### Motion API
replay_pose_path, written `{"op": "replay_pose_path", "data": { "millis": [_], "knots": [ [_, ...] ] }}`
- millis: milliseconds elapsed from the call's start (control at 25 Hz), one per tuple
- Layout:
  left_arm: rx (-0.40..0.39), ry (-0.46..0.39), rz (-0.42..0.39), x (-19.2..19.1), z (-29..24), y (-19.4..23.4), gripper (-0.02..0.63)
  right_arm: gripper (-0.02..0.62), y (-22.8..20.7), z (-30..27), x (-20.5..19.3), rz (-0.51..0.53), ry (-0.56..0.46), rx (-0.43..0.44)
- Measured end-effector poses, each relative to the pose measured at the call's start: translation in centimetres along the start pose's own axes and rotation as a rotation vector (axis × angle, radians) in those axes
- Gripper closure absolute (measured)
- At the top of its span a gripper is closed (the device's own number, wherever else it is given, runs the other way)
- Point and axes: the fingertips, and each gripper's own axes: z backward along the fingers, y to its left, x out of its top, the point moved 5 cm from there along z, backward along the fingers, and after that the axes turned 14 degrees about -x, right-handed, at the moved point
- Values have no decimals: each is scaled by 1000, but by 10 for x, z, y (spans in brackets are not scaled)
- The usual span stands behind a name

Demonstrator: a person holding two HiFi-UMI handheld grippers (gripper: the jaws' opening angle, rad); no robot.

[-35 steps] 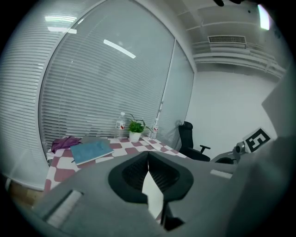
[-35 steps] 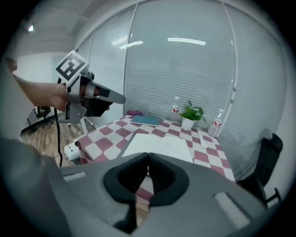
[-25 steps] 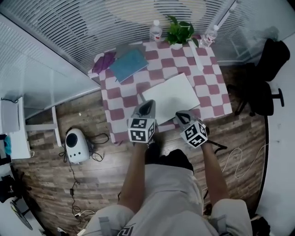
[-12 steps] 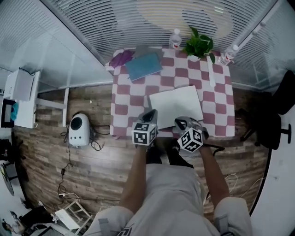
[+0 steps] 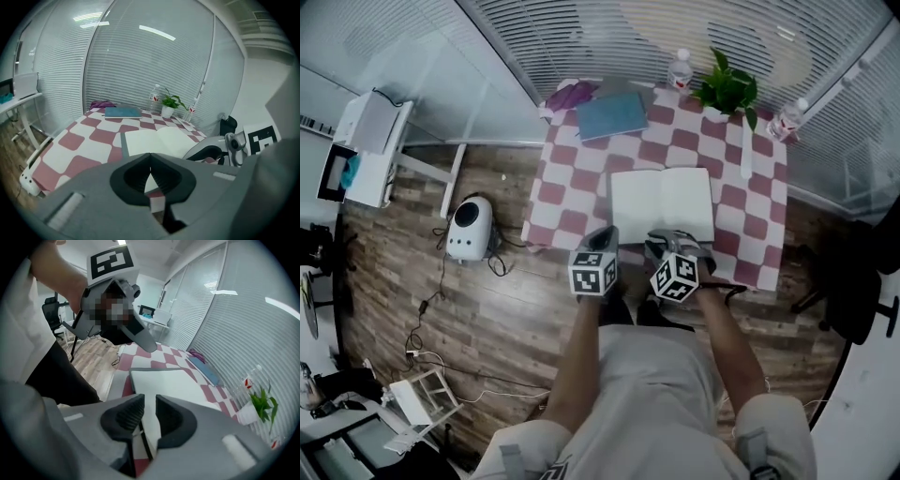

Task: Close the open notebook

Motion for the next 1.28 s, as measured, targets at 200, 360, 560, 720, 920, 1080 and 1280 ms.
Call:
{"op": "replay_pose_path", "data": {
  "millis": [200, 360, 560, 720, 920, 1080, 1280],
  "knots": [
    [52, -27, 47, -18, 9, -8, 598, 494, 22, -3, 9, 75, -31, 42],
    [81, -28, 83, -34, 18, -12, 598, 451, 38, -13, 16, 225, -29, 41],
    [113, -62, 125, -43, 34, -10, 598, 451, 55, -28, 17, 409, -4, -63],
    [139, -84, 137, -48, 51, -7, 598, 451, 57, -32, 16, 464, 38, -146],
    [155, -101, 163, -56, 62, -6, 598, 462, 57, -39, 20, 488, 66, -167],
    [133, -128, 208, -59, 65, -6, 596, 514, 62, -41, 19, 467, 74, -149],
    [64, -185, 300, -55, 66, -1, 559, 546, 51, -23, 25, 315, -8, -206]
  ]
}}
